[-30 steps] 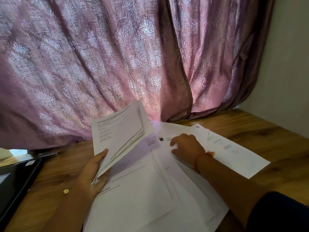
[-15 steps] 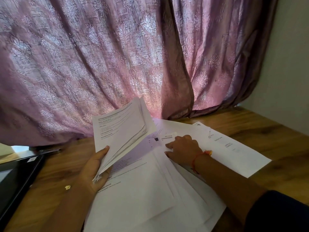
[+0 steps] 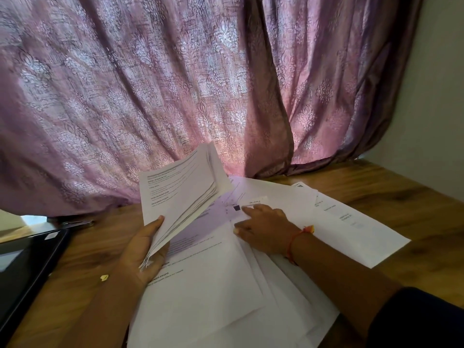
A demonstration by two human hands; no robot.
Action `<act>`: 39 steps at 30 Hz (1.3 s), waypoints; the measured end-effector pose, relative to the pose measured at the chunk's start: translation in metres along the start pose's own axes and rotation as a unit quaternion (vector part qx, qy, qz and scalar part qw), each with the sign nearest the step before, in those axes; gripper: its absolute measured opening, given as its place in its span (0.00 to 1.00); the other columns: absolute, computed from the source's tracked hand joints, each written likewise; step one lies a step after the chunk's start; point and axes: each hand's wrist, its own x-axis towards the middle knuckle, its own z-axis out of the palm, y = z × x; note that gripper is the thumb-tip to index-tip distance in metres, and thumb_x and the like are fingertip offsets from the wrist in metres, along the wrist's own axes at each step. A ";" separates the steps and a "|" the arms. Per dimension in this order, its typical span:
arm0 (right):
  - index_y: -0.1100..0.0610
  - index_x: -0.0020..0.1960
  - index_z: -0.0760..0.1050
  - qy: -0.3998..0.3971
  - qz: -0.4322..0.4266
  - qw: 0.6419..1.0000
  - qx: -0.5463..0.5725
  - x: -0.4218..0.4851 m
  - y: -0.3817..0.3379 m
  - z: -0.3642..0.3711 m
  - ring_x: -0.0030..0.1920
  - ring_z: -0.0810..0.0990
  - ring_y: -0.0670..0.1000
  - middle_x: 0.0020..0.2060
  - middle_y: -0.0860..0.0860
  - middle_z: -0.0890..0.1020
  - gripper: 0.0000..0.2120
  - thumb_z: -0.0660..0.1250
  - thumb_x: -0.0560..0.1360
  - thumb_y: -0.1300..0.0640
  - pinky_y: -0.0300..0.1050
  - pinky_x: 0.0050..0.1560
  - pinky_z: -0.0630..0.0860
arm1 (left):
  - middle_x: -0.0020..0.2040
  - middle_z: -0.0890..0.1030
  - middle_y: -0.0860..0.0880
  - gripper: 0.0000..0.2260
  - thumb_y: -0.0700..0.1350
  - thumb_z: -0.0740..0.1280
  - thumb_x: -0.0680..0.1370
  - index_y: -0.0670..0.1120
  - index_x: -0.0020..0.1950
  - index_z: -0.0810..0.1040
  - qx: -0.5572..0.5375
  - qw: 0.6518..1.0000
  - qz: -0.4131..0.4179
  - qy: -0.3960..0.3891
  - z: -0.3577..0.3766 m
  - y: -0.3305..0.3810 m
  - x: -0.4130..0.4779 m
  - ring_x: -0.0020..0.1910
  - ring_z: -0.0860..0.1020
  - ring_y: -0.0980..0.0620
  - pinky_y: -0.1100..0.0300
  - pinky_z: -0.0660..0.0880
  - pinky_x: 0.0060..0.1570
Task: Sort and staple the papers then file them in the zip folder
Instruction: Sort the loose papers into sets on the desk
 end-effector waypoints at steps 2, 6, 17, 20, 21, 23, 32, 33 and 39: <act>0.42 0.73 0.67 -0.035 0.010 0.999 -0.030 0.000 0.001 -0.002 0.78 0.53 0.57 0.79 0.50 0.57 0.25 0.48 0.81 0.35 0.60 0.74 0.52 | 0.47 0.87 0.46 0.08 0.41 0.67 0.81 0.44 0.59 0.81 -0.007 1.000 0.000 -0.003 -0.002 0.000 0.001 0.36 0.86 0.53 0.65 0.80 0.28; 0.42 0.74 0.66 -0.051 0.049 0.996 -0.045 -0.003 0.010 -0.012 0.77 0.54 0.57 0.78 0.50 0.58 0.27 0.49 0.80 0.33 0.61 0.74 0.51 | 0.47 0.87 0.46 0.08 0.41 0.67 0.80 0.43 0.59 0.81 -0.007 1.000 0.000 -0.001 -0.002 0.000 0.001 0.37 0.86 0.52 0.64 0.81 0.29; 0.38 0.77 0.56 -0.065 0.002 0.996 -0.061 -0.001 0.000 0.001 0.78 0.49 0.60 0.80 0.51 0.52 0.24 0.45 0.82 0.37 0.62 0.74 0.49 | 0.36 0.86 0.47 0.04 0.41 0.66 0.81 0.43 0.52 0.80 0.030 1.000 0.003 0.009 0.004 -0.003 -0.003 0.28 0.84 0.54 0.65 0.78 0.24; 0.36 0.77 0.54 -0.053 -0.021 0.998 -0.038 0.003 -0.004 0.005 0.78 0.50 0.60 0.79 0.50 0.53 0.23 0.45 0.83 0.39 0.62 0.74 0.50 | 0.37 0.87 0.46 0.04 0.41 0.66 0.82 0.43 0.52 0.80 0.025 1.000 0.004 0.005 0.004 -0.002 -0.003 0.29 0.84 0.53 0.64 0.78 0.24; 0.37 0.77 0.55 -0.027 -0.024 0.999 -0.031 0.005 -0.003 0.006 0.78 0.51 0.59 0.79 0.50 0.54 0.22 0.46 0.83 0.41 0.61 0.74 0.51 | 0.38 0.87 0.46 0.04 0.40 0.66 0.82 0.43 0.52 0.80 0.018 1.000 0.004 0.002 0.002 -0.002 -0.001 0.30 0.84 0.53 0.64 0.78 0.24; 0.41 0.77 0.57 0.029 -0.011 0.999 -0.014 0.009 0.001 0.004 0.78 0.55 0.57 0.78 0.49 0.58 0.22 0.48 0.84 0.46 0.60 0.74 0.54 | 0.38 0.87 0.45 0.06 0.40 0.65 0.82 0.42 0.53 0.81 0.006 1.000 -0.003 -0.002 0.000 -0.002 0.001 0.31 0.85 0.53 0.64 0.78 0.24; 0.58 0.69 0.72 -0.015 0.063 0.983 0.173 0.052 -0.018 -0.018 0.57 0.77 0.55 0.63 0.56 0.78 0.22 0.68 0.78 0.50 0.42 0.56 0.72 | 0.43 0.87 0.44 0.10 0.39 0.66 0.82 0.41 0.62 0.80 -0.021 1.000 -0.014 -0.009 -0.004 0.000 0.005 0.34 0.86 0.50 0.61 0.79 0.25; 0.57 0.70 0.71 -0.026 0.079 0.980 0.182 0.056 -0.022 -0.021 0.57 0.77 0.55 0.63 0.55 0.78 0.25 0.70 0.76 0.49 0.42 0.56 0.73 | 0.44 0.87 0.43 0.12 0.40 0.66 0.82 0.41 0.64 0.79 -0.021 1.000 -0.013 -0.008 -0.006 -0.001 0.007 0.35 0.86 0.49 0.61 0.80 0.26; 0.64 0.69 0.71 -0.084 0.143 0.943 0.287 0.088 -0.030 -0.027 0.63 0.76 0.58 0.64 0.59 0.77 0.27 0.72 0.75 0.53 0.54 0.67 0.72 | 0.51 0.86 0.41 0.16 0.40 0.68 0.81 0.40 0.69 0.77 -0.020 1.000 -0.018 -0.003 -0.012 -0.002 0.012 0.35 0.86 0.49 0.61 0.79 0.24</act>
